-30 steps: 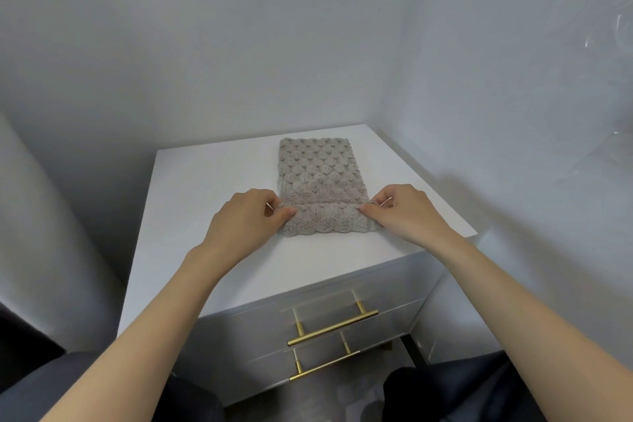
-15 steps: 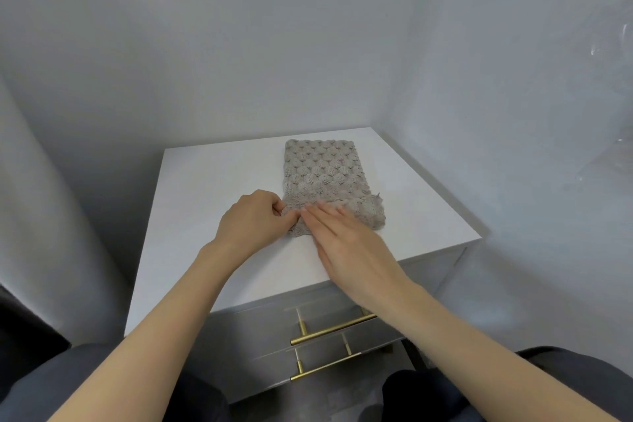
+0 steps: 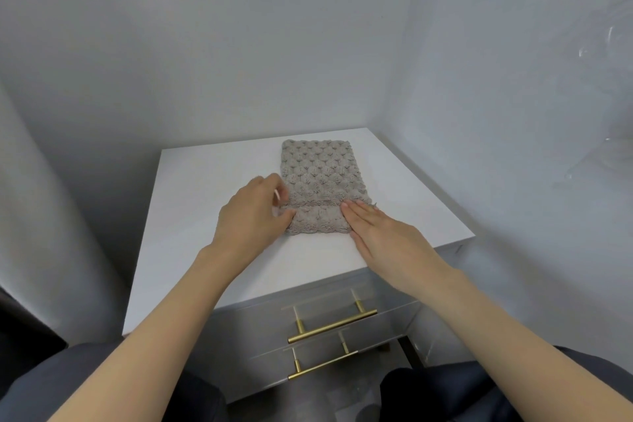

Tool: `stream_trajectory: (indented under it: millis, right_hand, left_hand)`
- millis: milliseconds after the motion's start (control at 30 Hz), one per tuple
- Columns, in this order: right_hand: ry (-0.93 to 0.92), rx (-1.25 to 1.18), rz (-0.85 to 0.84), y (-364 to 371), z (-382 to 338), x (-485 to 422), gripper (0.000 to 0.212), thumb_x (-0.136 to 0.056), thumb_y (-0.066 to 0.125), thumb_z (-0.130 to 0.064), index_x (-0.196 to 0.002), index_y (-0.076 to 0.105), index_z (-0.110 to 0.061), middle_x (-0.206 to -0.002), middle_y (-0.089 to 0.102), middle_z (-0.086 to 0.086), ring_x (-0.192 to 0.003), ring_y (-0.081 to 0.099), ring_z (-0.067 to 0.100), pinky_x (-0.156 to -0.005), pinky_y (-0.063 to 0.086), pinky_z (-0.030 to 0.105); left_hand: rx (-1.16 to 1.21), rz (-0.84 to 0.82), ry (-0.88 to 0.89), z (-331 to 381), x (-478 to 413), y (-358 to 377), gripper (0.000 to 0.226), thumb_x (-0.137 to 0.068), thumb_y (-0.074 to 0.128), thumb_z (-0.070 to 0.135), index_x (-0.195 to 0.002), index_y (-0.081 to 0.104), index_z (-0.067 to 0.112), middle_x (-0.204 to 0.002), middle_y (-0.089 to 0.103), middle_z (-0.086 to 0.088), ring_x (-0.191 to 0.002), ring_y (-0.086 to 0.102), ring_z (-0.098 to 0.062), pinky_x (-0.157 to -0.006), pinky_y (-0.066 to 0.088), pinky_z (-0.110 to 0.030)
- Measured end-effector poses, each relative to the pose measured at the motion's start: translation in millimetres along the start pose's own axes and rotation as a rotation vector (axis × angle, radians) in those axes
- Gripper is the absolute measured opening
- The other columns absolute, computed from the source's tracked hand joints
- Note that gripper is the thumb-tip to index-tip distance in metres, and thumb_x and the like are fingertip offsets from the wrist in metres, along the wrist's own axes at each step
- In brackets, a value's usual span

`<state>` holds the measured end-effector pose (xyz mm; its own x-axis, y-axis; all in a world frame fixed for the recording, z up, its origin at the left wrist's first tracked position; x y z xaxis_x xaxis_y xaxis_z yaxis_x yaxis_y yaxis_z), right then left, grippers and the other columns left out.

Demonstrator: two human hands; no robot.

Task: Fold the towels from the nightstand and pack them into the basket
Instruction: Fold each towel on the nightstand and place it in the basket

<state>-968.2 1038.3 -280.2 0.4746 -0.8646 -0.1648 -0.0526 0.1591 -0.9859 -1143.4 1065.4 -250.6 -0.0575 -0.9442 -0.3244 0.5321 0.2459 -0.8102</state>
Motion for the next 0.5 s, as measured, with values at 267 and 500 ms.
stream_trajectory:
  millis: [267, 500]
  right_hand:
    - [-0.022, -0.114, -0.022, -7.7, 16.5, -2.6, 0.055, -0.100, 0.038, -0.013, -0.151, 0.022, -0.030, -0.157, 0.024, -0.011, -0.141, 0.028, 0.007, -0.107, 0.036, 0.028]
    - [0.083, -0.273, 0.101, -15.7, 30.3, -4.3, 0.043, -0.094, 0.045, -0.014, -0.134, 0.053, -0.029, -0.116, 0.068, -0.002, -0.087, 0.061, 0.022, -0.075, 0.047, 0.032]
  left_hand:
    - [-0.086, -0.134, 0.326, 23.0, 16.4, 4.1, 0.032, -0.090, 0.056, 0.009, -0.116, 0.064, 0.027, -0.112, 0.060, 0.014, -0.103, 0.048, -0.013, -0.081, 0.046, -0.032]
    - [-0.092, -0.125, 0.268, 13.5, 17.2, 5.7, 0.032, -0.091, 0.057, 0.031, -0.123, 0.058, 0.028, -0.120, 0.056, 0.016, -0.111, 0.047, -0.010, -0.085, 0.045, -0.028]
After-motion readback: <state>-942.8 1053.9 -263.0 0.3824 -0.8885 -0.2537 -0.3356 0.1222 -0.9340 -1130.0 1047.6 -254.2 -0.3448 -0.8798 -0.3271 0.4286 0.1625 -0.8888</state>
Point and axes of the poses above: each hand's wrist, its own x-axis away from the middle knuckle, its own y-axis out of the palm, z = x × y, the point moved 9 cm from there along -x, towards the middle knuckle
